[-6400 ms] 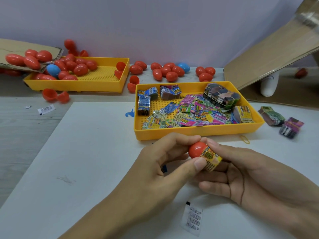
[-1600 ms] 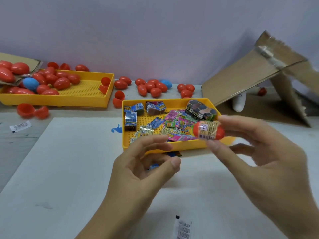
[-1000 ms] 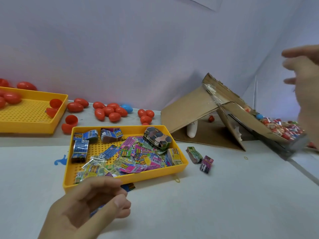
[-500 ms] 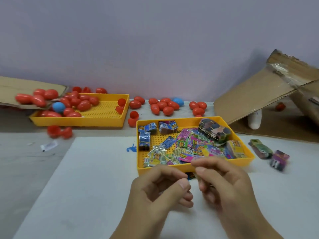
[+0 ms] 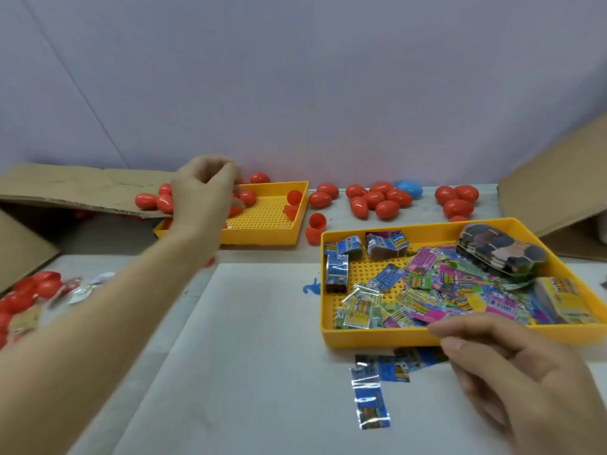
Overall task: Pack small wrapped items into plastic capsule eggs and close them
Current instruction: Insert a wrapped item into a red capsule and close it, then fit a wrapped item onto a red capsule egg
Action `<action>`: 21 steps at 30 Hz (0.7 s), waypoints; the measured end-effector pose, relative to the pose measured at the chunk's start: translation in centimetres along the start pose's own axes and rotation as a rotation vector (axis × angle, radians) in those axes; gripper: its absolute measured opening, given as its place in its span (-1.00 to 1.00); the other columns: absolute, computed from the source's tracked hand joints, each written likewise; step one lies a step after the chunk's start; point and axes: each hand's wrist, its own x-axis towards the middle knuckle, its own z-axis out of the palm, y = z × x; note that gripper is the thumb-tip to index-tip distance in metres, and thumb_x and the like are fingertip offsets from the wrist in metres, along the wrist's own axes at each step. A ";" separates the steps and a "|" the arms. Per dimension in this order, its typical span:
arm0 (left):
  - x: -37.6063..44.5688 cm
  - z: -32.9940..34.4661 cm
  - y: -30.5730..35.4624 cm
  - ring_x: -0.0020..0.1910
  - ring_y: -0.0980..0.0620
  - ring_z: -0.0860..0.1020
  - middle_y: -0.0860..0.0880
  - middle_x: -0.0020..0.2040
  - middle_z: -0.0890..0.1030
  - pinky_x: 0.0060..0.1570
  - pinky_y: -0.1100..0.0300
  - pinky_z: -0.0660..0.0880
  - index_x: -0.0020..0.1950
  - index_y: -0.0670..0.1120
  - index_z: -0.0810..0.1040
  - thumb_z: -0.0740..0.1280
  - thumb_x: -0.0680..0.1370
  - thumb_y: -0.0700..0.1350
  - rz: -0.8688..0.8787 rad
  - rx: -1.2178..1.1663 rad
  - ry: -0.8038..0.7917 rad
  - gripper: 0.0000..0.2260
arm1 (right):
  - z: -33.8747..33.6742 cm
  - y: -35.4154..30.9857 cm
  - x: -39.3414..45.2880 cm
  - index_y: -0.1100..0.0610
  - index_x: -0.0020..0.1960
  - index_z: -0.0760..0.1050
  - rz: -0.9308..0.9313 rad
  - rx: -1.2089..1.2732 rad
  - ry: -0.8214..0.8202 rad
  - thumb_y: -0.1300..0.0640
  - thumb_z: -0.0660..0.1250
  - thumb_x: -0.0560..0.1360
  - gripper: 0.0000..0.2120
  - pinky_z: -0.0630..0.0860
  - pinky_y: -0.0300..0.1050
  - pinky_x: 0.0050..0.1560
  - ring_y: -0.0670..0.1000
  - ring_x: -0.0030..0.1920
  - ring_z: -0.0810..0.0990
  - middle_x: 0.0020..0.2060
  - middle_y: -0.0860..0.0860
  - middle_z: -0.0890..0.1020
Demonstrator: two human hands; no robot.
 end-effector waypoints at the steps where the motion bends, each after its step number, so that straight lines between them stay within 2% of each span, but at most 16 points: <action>1: 2.2 -0.1 -1.1 -0.16 0.03 0.58 0.03 -0.22 0.62 -0.33 0.35 0.47 -0.13 -0.04 0.62 0.34 0.54 -0.19 0.018 0.203 -0.002 -0.89 | -0.1 -0.1 0.0 0.10 -0.24 0.71 0.012 -0.016 0.002 0.41 0.39 0.35 -0.76 0.26 -0.37 -0.60 -0.01 -0.59 0.37 -0.59 0.19 0.44; 3: 5.6 -0.4 -3.4 -0.11 0.03 0.56 -0.02 -0.12 0.65 -0.27 0.32 0.40 -0.01 -0.09 0.67 0.35 0.54 -0.16 0.124 0.594 -0.052 -0.89 | -0.2 -0.2 0.0 0.12 -0.25 0.71 0.035 -0.033 0.010 0.47 0.37 0.42 -0.71 0.30 -0.37 -0.60 -0.03 -0.60 0.39 -0.60 0.21 0.43; 6: 7.6 -0.3 -5.3 -0.23 -0.05 0.56 -0.10 -0.21 0.62 -0.32 0.17 0.40 0.09 -0.17 0.67 0.39 0.53 -0.05 0.171 1.074 -0.273 -0.76 | -0.3 -0.3 0.1 0.13 -0.26 0.70 0.049 -0.015 0.003 0.48 0.37 0.42 -0.70 0.29 -0.38 -0.62 -0.05 -0.62 0.39 -0.61 0.20 0.43; 9: 7.6 0.3 -6.1 -0.17 -0.11 0.53 -0.15 -0.16 0.53 -0.28 0.11 0.39 0.19 -0.18 0.62 0.39 0.54 -0.05 0.195 1.273 -0.366 -0.71 | -0.4 -0.1 0.1 0.13 -0.25 0.70 0.045 0.003 -0.005 0.47 0.36 0.43 -0.71 0.30 -0.37 -0.61 -0.05 -0.62 0.39 -0.61 0.19 0.43; 13: 6.3 0.7 -5.9 0.03 -0.25 0.51 -0.23 0.06 0.53 -0.07 -0.06 0.47 0.24 -0.18 0.61 0.41 0.56 -0.05 0.278 1.156 -0.261 -0.69 | -0.7 0.5 0.2 0.10 -0.23 0.70 0.026 0.015 -0.027 0.43 0.35 0.47 -0.71 0.30 -0.39 -0.58 -0.08 -0.60 0.38 -0.61 0.14 0.45; 16: 4.0 1.6 -4.1 0.06 -0.24 0.51 -0.24 0.06 0.54 0.00 -0.03 0.45 0.24 -0.22 0.60 0.38 0.58 -0.05 0.420 0.917 -0.209 -0.68 | -0.5 0.6 0.3 0.06 -0.19 0.69 0.015 0.034 -0.042 0.31 0.44 0.48 -0.82 0.30 -0.41 -0.55 -0.10 -0.58 0.38 -0.60 0.10 0.46; 17: 2.9 2.0 -3.1 0.04 -0.20 0.54 -0.22 0.06 0.56 0.01 0.01 0.46 0.24 -0.22 0.60 0.38 0.57 -0.05 0.444 0.806 -0.232 -0.68 | -0.4 0.6 0.3 0.05 -0.18 0.69 0.014 0.048 -0.048 0.22 0.44 0.43 -0.90 0.30 -0.41 -0.55 -0.11 -0.58 0.38 -0.59 0.08 0.46; 19: -0.3 2.4 -0.9 -0.04 -0.08 0.60 -0.13 0.05 0.61 -0.02 0.11 0.53 0.23 -0.16 0.62 0.42 0.53 -0.03 0.415 0.552 -0.328 -0.68 | -0.5 0.6 0.2 0.04 -0.16 0.68 0.003 0.051 -0.068 0.14 0.37 0.36 -0.87 0.29 -0.42 -0.54 -0.13 -0.57 0.37 -0.58 0.06 0.47; 21: -4.5 2.1 1.3 -0.13 0.05 0.64 -0.01 -0.01 0.65 -0.13 0.22 0.61 0.18 0.01 0.63 0.45 0.45 0.02 0.366 0.297 -0.432 -0.68 | -0.6 0.4 0.1 0.04 -0.15 0.68 -0.008 0.052 -0.078 0.12 0.35 0.37 -0.87 0.29 -0.42 -0.52 -0.15 -0.56 0.37 -0.57 0.03 0.47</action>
